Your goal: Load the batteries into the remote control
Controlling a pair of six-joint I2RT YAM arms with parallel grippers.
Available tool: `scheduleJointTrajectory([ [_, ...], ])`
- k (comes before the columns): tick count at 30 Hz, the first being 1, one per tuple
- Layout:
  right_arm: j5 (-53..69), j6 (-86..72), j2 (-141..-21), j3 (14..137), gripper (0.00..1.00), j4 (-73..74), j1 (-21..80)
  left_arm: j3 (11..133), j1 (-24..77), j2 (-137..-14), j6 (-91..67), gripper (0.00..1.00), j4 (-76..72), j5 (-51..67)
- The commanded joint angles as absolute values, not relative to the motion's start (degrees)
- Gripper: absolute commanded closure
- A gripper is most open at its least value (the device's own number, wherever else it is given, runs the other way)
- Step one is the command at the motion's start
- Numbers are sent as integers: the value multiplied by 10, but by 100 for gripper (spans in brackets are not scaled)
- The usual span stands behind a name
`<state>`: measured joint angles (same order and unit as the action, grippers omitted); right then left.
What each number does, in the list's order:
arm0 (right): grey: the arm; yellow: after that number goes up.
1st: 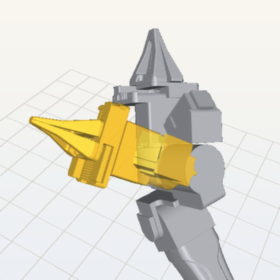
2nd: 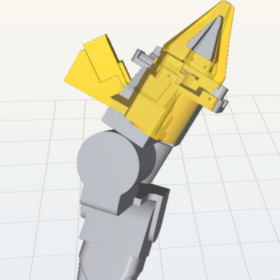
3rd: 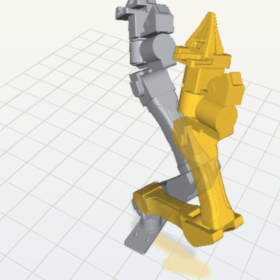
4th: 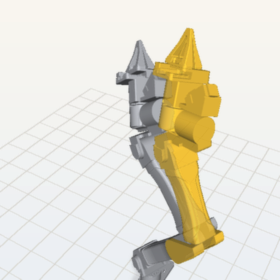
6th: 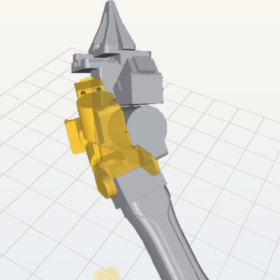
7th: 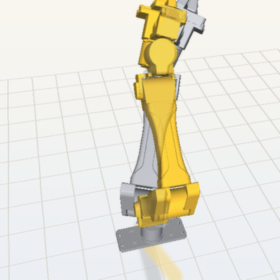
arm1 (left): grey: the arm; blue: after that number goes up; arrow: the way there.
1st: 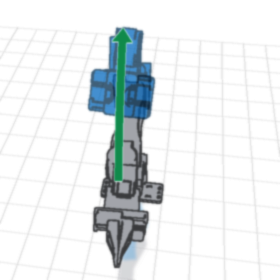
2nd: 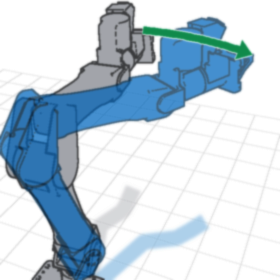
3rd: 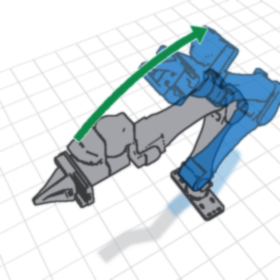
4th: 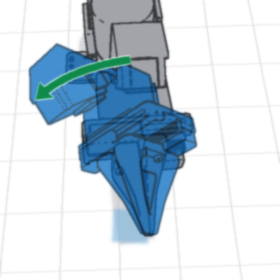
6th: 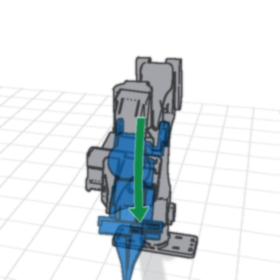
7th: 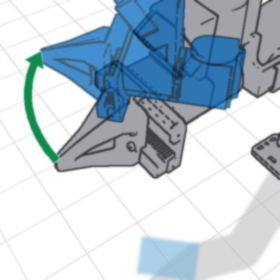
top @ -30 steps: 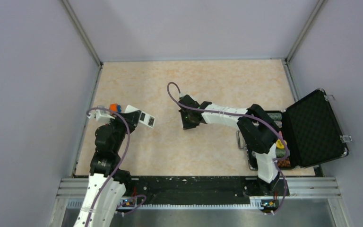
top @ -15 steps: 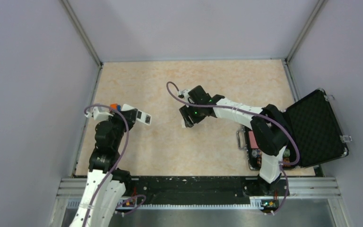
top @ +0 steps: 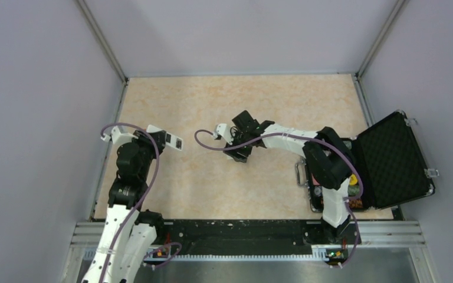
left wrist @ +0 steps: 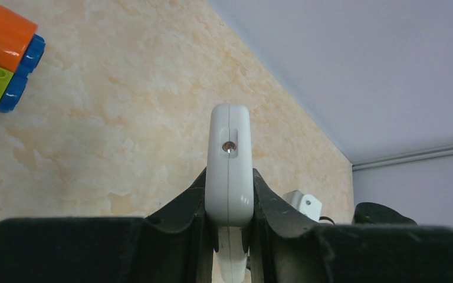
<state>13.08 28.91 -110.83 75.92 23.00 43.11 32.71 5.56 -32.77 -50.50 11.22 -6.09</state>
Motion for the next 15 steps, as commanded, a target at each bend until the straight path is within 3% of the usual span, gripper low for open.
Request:
scheduleJointTrajectory([
  [1,162,362,-1140,783,40,222,435,359,44,-344,-492,100,78,-68],
  [15,174,389,-1178,798,43,229,432,366,4,-383,-491,100,57,-23],
])
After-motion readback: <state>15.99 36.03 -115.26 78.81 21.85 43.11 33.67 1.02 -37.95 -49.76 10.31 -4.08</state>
